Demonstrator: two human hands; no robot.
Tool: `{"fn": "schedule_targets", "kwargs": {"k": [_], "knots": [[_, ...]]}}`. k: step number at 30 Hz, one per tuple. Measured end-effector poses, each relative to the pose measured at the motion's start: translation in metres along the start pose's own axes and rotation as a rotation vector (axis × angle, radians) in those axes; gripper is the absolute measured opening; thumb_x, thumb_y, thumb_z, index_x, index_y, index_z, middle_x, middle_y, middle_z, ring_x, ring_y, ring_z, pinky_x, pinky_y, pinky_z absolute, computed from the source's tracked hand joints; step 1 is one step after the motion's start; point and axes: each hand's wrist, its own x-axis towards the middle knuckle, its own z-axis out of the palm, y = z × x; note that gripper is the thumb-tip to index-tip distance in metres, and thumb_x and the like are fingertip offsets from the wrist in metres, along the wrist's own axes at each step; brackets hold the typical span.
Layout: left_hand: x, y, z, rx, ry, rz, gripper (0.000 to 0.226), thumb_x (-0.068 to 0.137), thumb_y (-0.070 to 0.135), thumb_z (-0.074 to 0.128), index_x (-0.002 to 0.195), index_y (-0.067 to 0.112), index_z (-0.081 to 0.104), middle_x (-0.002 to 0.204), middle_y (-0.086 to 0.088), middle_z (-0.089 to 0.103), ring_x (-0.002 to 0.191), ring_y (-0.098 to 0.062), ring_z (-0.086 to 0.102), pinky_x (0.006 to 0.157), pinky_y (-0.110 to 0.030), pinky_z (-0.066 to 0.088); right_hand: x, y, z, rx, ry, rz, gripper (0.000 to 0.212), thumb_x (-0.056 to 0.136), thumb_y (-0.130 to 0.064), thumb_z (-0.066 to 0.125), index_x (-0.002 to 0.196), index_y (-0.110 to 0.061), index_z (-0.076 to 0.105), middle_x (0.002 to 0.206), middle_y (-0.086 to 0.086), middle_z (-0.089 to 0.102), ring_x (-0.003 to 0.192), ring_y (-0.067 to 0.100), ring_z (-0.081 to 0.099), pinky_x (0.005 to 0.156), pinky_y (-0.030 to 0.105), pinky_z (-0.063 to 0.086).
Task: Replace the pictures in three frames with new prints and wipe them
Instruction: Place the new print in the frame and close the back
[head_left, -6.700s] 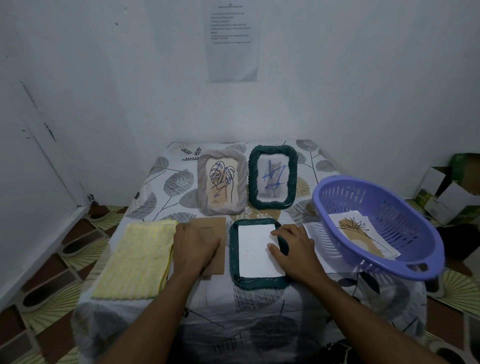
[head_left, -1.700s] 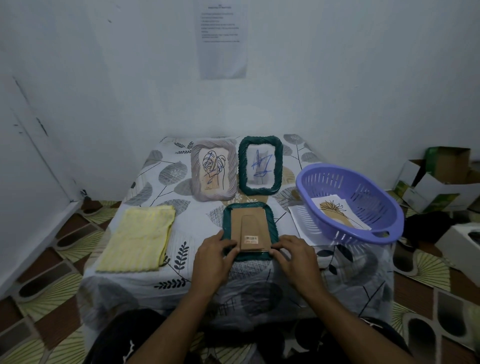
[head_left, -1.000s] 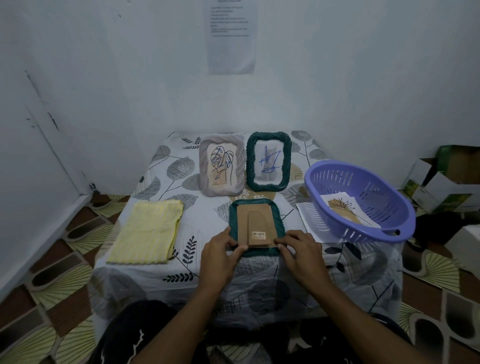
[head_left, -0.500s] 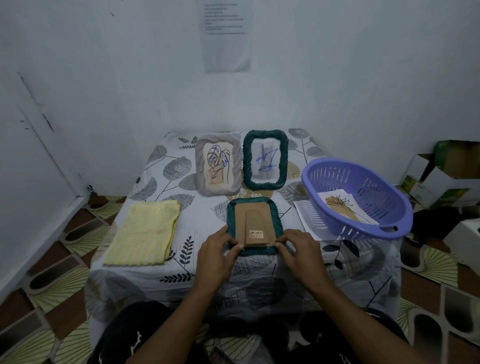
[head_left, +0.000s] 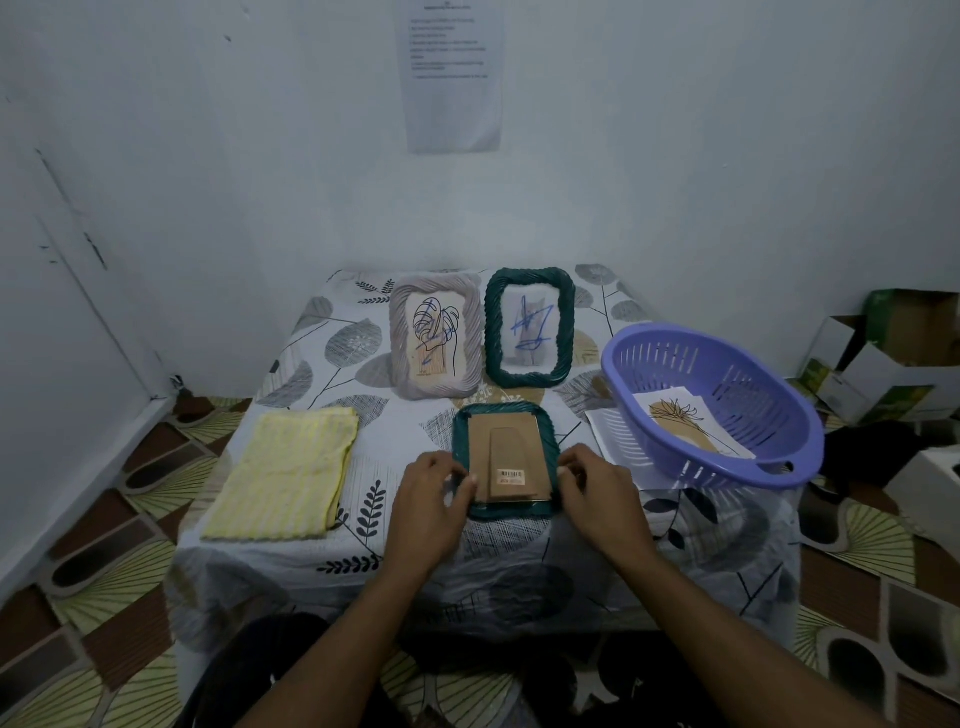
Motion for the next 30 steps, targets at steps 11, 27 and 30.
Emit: {"fn": "schedule_targets", "kwargs": {"k": [11, 27, 30], "knots": [[0.063, 0.061, 0.021, 0.113, -0.271, -0.122, 0.078, 0.082, 0.068, 0.051, 0.137, 0.013, 0.045, 0.142, -0.009, 0.044, 0.130, -0.029, 0.035, 0.109, -0.044, 0.032, 0.053, -0.029, -0.006, 0.699, 0.003, 0.460, 0.028, 0.103, -0.028, 0.032, 0.109, -0.018, 0.058, 0.093, 0.010, 0.068, 0.083, 0.023, 0.063, 0.070, 0.035, 0.050], [0.056, 0.050, -0.026, -1.552, -0.138, -0.622, 0.036, 0.088, 0.019, 0.038, 0.098, 0.006, 0.071, 0.096, -0.020, 0.070, 0.082, -0.035, 0.063, 0.085, -0.045, 0.049, 0.073, -0.057, 0.003, 0.817, -0.169, 0.518, 0.024, 0.098, -0.039, 0.047, 0.113, -0.024, 0.057, 0.116, 0.008, 0.063, 0.095, 0.024, 0.061, 0.072, 0.036, 0.050], [0.051, 0.038, -0.029, -1.577, -0.207, -0.648, 0.038, 0.087, 0.017, 0.035, 0.110, 0.004, 0.064, 0.095, -0.018, 0.070, 0.083, -0.035, 0.063, 0.074, -0.041, 0.056, 0.072, -0.058, 0.006, 0.988, -0.131, 0.588, 0.025, 0.102, -0.020, 0.045, 0.121, -0.014, 0.060, 0.113, 0.010, 0.067, 0.083, 0.022, 0.063, 0.059, 0.029, 0.048]]}}
